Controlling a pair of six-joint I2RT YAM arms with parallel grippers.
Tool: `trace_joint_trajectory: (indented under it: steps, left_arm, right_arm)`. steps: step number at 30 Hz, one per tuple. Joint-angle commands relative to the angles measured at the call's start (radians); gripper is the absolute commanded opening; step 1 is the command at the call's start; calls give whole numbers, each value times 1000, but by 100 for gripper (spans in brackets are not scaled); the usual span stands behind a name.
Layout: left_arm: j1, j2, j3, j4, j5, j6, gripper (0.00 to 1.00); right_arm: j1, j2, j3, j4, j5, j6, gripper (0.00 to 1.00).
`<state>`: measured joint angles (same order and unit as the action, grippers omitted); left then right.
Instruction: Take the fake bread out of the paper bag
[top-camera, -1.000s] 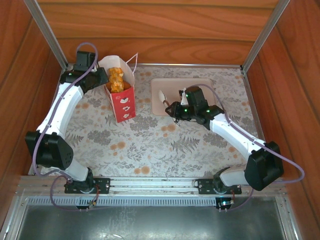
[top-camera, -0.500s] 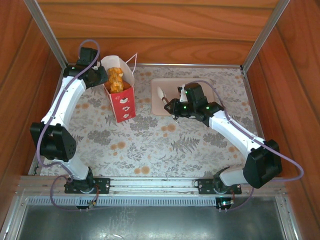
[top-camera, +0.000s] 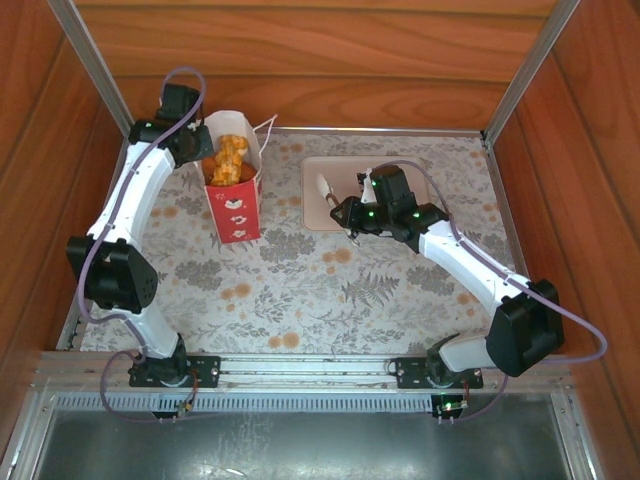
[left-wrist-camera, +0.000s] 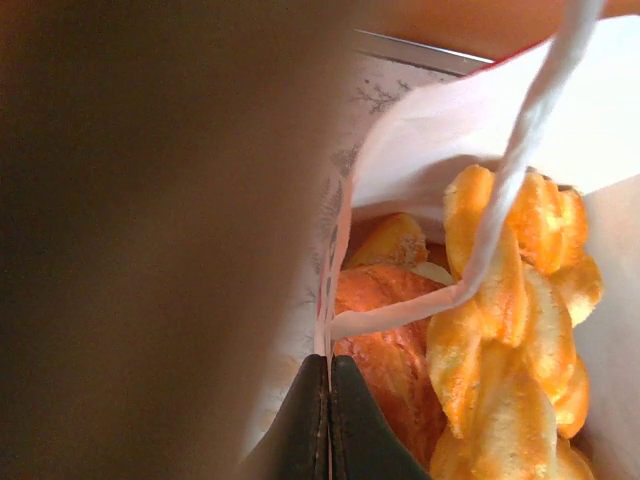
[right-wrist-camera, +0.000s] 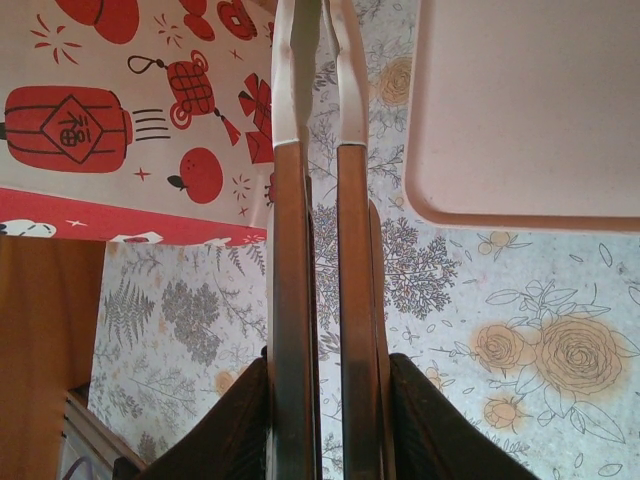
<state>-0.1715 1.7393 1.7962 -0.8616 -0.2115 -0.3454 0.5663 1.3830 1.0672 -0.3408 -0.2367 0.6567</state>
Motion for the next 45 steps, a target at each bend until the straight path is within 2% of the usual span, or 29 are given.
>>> trace_joint_trajectory:
  steps: [1,9,16,23,28,35,40,45]
  left_arm:
    - [1,18,80,-3,-73,91,0]
    - [-45,108,261,1,-183,293,0]
    - [-125,200,385,42,-229,523,0]
    - [-206,177,209,275,-242,732,0]
    - [-235,112,57,441,-213,789,0]
    - [-261,44,-67,528,-229,787,0]
    - [-281,8,-113,559,-229,792,0]
    - [-305,0,-126,572,-248,809,0]
  right_arm:
    - [-12,-3,-1,10,-4,-5,31]
    - [-28,-9,-12,8,7,-6,32]
    - [-47,-19,-29,8,11,0,32]
    - [-55,-51,-40,-5,5,11,31]
    - [-57,-92,-19,-58,13,21,31]
    - [-60,-186,12,-170,67,22,33]
    - [-60,-204,46,-142,-12,40,34]
    - [-57,-149,93,-61,-175,80,35]
